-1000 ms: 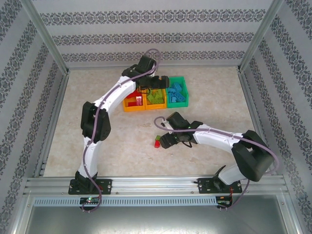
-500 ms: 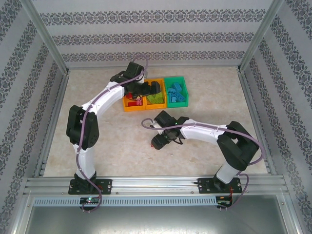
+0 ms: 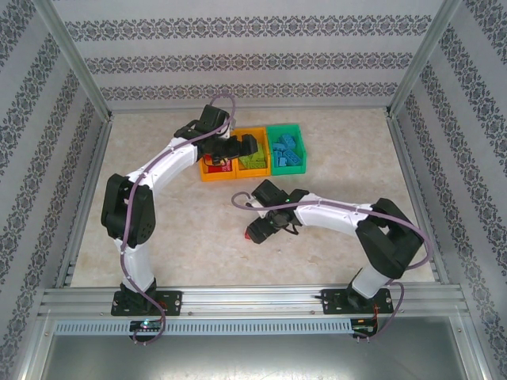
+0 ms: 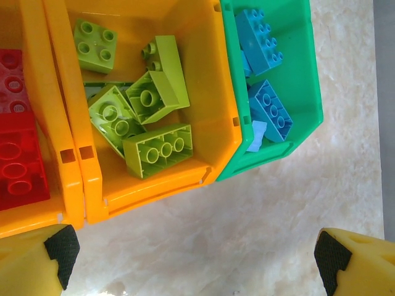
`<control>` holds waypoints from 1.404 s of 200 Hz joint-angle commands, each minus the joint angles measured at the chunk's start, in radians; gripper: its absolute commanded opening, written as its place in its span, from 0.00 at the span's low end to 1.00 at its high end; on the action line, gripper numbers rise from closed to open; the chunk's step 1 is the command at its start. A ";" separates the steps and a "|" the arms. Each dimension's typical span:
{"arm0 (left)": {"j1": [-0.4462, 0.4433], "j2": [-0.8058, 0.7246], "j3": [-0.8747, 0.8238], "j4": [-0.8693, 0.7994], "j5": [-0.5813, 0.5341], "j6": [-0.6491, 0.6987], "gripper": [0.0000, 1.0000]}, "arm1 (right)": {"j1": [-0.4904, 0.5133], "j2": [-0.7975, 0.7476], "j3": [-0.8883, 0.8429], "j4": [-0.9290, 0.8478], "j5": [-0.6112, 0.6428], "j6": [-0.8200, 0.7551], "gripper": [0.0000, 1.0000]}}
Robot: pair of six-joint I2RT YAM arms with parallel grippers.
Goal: Sort the legos into containers by color
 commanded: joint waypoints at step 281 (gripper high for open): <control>0.062 -0.151 -0.193 0.033 -0.026 0.000 1.00 | -0.014 0.109 0.105 -0.111 0.089 -0.025 0.25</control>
